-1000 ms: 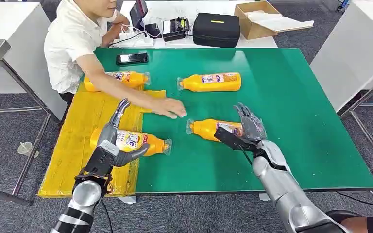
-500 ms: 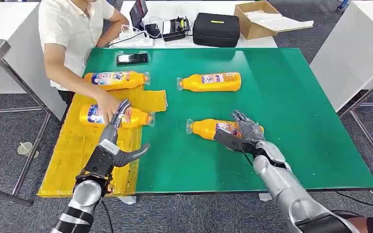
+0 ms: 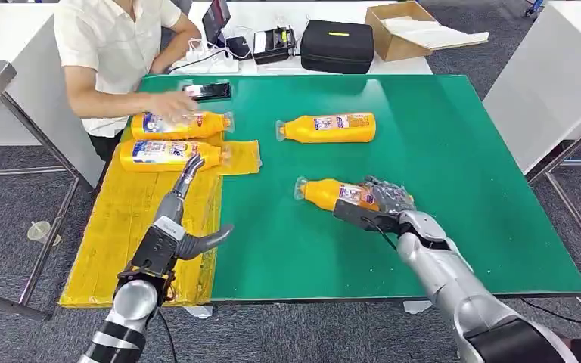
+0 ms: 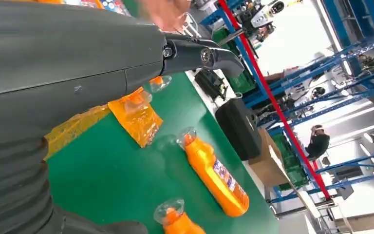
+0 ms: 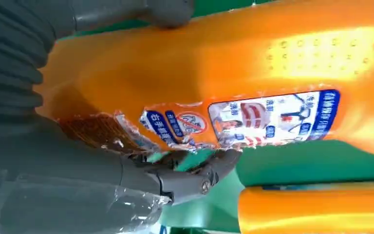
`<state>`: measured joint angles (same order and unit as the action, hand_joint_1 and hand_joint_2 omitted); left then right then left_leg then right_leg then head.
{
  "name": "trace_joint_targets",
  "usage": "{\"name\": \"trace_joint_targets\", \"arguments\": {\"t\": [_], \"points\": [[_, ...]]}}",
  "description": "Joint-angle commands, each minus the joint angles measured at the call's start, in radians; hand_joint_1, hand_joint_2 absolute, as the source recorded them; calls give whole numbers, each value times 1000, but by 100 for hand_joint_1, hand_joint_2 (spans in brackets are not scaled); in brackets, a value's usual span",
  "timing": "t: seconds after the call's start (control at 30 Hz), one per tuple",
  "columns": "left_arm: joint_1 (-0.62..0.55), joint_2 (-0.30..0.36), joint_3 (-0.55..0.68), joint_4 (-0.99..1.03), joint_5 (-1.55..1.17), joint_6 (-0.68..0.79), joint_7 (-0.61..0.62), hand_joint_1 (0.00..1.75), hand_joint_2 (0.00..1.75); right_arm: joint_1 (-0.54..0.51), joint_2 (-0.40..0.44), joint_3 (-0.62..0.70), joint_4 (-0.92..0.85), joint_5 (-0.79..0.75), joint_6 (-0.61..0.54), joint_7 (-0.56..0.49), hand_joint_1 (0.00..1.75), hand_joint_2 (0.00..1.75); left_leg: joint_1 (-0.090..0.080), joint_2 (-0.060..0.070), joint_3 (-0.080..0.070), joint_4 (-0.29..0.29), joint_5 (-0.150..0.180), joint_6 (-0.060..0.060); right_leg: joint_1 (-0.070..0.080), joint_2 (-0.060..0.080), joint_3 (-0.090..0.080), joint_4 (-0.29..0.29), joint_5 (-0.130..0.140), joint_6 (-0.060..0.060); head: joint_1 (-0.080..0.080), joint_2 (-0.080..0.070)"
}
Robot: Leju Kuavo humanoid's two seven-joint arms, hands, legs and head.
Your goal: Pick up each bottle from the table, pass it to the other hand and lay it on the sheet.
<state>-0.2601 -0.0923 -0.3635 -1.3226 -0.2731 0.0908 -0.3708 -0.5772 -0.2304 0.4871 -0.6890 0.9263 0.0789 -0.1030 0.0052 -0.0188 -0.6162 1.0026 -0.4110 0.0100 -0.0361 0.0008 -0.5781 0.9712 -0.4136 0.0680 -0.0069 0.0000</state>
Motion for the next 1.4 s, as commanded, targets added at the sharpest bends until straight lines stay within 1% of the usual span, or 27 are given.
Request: {"name": "trace_joint_targets", "arguments": {"t": [0.03, 0.13, 0.17, 0.23, 0.3, 0.4, 0.47, 0.5, 0.57, 0.6, 0.63, 0.67, 0.7, 0.73, 0.77, 0.83, 0.87, 0.9, 0.93, 1.03, 1.07, 1.17, 1.2, 1.27, 1.3, 1.37, 1.4], "points": [[-49, 7, -6, 86, 18, -13, -2, 0, 175, -65, -34, 45, 82, -83, 88, -41, 175, 175, 1, 1, 2, 1, -1, 0, 2, 0, 3, 0, -1, -4, 0, 0], [-53, 4, -11, 91, 36, -13, -8, 0, 175, -62, -13, 28, 106, -135, 82, -35, 175, 175, 1, 0, 2, 0, -1, 0, 1, -1, 2, 0, -1, -3, 0, 0], [-56, 3, -14, 95, 41, -14, -9, 0, 175, -60, -9, 23, 115, -161, 103, -51, 175, 175, 1, 1, 2, 0, -1, 0, 2, 0, 3, 0, -1, -4, 0, 0], [-61, 2, -18, 101, 45, -15, -10, 0, 175, -56, -12, 22, 117, -175, 108, -62, 175, 175, 1, 1, 3, 0, -1, 0, 2, 0, 3, -1, -1, -4, 0, 0], [-64, 0, -19, 105, 58, -17, -17, 0, 175, -51, -16, 11, 113, -219, 130, -111, 175, 175, 2, 1, 3, 1, -1, 0, 2, -1, 3, -1, -1, -4, 0, 0], [-66, 1, -22, 106, 60, -18, -18, 0, 175, -50, -21, 14, 108, -222, 131, -115, 175, 175, 1, 1, 2, 0, -1, 0, 2, -1, 2, -1, 0, -3, 0, 0], [-66, 1, -22, 106, 60, -18, -18, 0, 175, -50, -21, 14, 108, -222, 131, -115, 175, 175, 2, 2, 4, 1, -2, 0, 4, -1, 4, -1, -1, -6, 0, 0], [-66, 1, -22, 106, 60, -18, -18, 0, 175, -50, -21, 14, 108, -222, 131, -115, 175, 175, 1, 2, 2, 0, 0, 0, 1, 0, 2, -1, 0, -2, 0, 0], [-66, 1, -22, 106, 60, -18, -18, 0, 175, -50, -21, 14, 108, -222, 131, -115, 175, 175, 1, 2, 3, 0, -1, 0, 2, -1, 3, -1, 0, -4, 0, 0], [-62, -3, -14, 103, 90, -29, -25, 0, 175, -40, -17, -10, 93, -274, 152, -159, 175, 175, 2, 2, 3, 0, -1, 0, 2, -1, 4, -1, -1, -4, 0, 0], [-64, -2, -19, 106, 91, -30, -26, 0, 175, -36, -21, -6, 85, -278, 151, -162, 175, 175, 1, 2, 3, 0, -1, 0, 2, -1, 3, -1, 0, -3, 0, 0], [-64, -2, -19, 106, 91, -30, -26, 0, 175, -36, -21, -6, 85, -278, 151, -162, 175, 175, 2, 2, 4, 0, -1, 0, 3, -1, 4, -1, -1, -4, 0, 0], [-36, -51, 39, 104, 270, -107, 1, 0, 175, 15, -4, -66, 5, -376, 131, -269, 175, 175, 1, 2, 3, 0, -1, 0, 2, -1, 3, -1, 0, -3, 0, 0], [-20, -66, 38, 107, 347, -140, 26, 0, 175, 45, 9, -76, -53, -406, 123, -281, 175, 175, 2, 2, 4, 0, -1, 0, 3, -1, 5, -1, -1, -5, 0, 0], [9, -83, 33, 125, 495, -217, 84, 0, 175, 91, 37, -99, -150, -454, 103, -319, 175, 175, 1, 2, 4, 0, -1, 0, 2, -1, 4, -1, 0, -4, 0, 0], [35, -86, -11, 155, 557, -216, 68, 0, 175, 135, 74, -106, -267, -483, 60, -324, 175, 175, 2, 3, 5, -1, -1, 0, 2, 0, 5, -2, -1, -4, 0, 0], [38, -84, -37, 170, 579, -205, 54, 0, 175, 148, 87, -95, -315, -488, 44, -316, 175, 175, 2, 7, 8, -2, -3, -1, 3, 4, 7, -3, -1, -5, 0, 0], [37, -79, -53, 181, 596, -202, 57, 0, 175, 154, 99, -92, -343, -504, 38, -322, 175, 175, 1, 7, 6, -2, -3, -1, 2, 6, 5, -2, 0, -4, 0, 0], [35, -80, -57, 189, 616, -200, 63, 0, 175, 157, 111, -91, -364, -515, 29, -333, 175, 175, 1, 7, 6, -1, -4, -1, 2, 5, 6, -1, -1, -5, 0, 0], [20, -68, -86, 204, 647, -198, 74, 0, 175, 158, 129, -68, -400, -529, 17, -350, 175, 175, 1, 4, 0, 0, -2, -1, 2, 2, 0, 0, -1, -3, -1, 0], [19, -67, -85, 204, 654, -191, 79, 0, 175, 165, 137, -58, -419, -535, 18, -363, 175, 175, 1, 3, 1, 0, -2, -1, 2, 0, 1, 0, -2, -5, 0, 0], [19, -69, -73, 191, 678, -177, 86, 0, 175, 170, 147, -36, -445, -520, 1, -366, 175, 175, 2, 3, 1, 0, -3, -1, 3, 2, 0, 0, -2, -4, 0, 0], [17, -67, -71, 185, 683, -174, 88, 0, 175, 173, 166, -33, -454, -528, -5, -373, 175, 175, 1, 2, -1, 0, -1, 0, 2, 2, -2, 0, -1, -3, 0, 0], [12, -68, -70, 183, 686, -172, 90, 0, 175, 174, 177, -22, -459, -527, -6, -372, 175, 175, 2, 4, 0, 0, -2, -1, 3, 3, -1, 0, -1, -4, 0, 0], [7, -68, -74, 184, 688, -170, 91, 0, 175, 175, 186, -14, -463, -531, -12, -379, 175, 175, 2, 2, -1, 0, -1, -1, 2, 2, -2, 0, -1, -3, 0, 0], [-1, -71, -74, 183, 689, -167, 89, 0, 175, 179, 205, -2, -460, -535, -12, -381, 175, 175, 3, 3, 1, 1, -3, -1, 4, 2, 0, 1, -2, -6, 0, 0], [-6, -72, -76, 183, 685, -162, 86, 0, 175, 176, 210, 10, -452, -534, -10, -382, 175, 175, 2, 2, 0, 0, -2, -1, 2, 1, -1, 0, -1, -4, 0, 0]]}}
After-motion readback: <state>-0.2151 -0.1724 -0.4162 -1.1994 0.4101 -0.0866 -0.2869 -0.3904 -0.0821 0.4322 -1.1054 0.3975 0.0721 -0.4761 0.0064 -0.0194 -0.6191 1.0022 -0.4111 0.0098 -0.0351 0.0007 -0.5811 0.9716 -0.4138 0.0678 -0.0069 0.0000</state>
